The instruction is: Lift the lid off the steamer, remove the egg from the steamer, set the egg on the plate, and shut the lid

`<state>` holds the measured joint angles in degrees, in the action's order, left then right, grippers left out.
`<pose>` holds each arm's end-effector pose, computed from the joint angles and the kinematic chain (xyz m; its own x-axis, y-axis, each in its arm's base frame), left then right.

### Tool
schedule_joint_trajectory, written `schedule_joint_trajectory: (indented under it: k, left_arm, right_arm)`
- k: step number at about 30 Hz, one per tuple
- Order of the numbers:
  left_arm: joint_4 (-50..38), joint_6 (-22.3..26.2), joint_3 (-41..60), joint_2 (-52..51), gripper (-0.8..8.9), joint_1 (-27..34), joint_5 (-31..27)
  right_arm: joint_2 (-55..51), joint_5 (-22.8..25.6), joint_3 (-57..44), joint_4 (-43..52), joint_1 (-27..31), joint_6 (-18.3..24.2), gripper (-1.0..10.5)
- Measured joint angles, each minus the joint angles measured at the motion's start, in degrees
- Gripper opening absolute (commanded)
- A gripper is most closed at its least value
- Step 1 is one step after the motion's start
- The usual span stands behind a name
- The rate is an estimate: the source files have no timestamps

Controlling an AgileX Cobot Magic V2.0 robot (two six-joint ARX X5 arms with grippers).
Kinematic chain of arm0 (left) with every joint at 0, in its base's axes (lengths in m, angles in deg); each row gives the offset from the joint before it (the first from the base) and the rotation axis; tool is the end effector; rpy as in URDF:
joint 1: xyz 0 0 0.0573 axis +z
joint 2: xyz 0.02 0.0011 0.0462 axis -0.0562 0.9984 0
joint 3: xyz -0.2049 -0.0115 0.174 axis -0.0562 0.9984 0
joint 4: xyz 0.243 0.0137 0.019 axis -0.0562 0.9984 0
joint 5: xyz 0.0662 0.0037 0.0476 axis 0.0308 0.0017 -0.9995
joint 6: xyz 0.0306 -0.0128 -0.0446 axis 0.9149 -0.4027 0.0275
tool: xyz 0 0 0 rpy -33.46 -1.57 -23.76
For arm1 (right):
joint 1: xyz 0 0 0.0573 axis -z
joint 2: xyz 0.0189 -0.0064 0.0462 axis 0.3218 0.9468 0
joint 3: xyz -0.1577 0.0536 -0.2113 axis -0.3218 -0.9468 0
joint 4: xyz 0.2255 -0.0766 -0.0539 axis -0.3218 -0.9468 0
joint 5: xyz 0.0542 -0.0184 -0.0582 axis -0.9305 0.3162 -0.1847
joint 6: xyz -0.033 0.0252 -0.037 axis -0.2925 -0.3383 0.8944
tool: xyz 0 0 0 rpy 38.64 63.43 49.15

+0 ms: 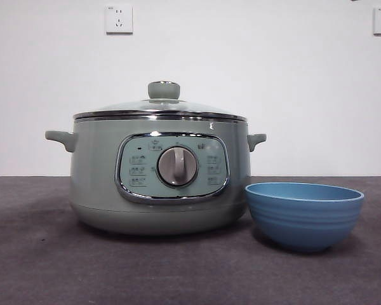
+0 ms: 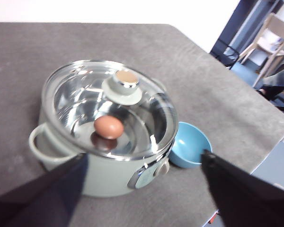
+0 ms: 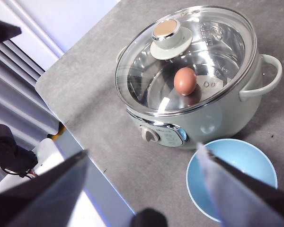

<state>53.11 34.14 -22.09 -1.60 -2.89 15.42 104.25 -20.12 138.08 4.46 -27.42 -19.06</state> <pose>0.1063 -0.0209 0.3445 0.6581 -0.6703 -0.3429 0.5919 0.7420 -0.3147 0.1471 0.0452 0.3453 0.4251 0.7750 -0.4677 -0.7138 0.6047 0.3532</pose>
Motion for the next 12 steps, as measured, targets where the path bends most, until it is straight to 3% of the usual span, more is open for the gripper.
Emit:
schedule_joint_trajectory:
  k: [6,12]
  left_arm:
    - [-3.8,-1.0,-2.9,5.8,5.10,-6.2,-0.9]
    - [-9.5,-1.1,-9.5,15.2,5.09,-16.0,-9.1]
  right_arm:
    - [0.0,0.0,0.0,0.0,0.0,-0.5,5.7]
    - [0.0,0.0,0.0,0.0,0.0,-0.5,5.7]
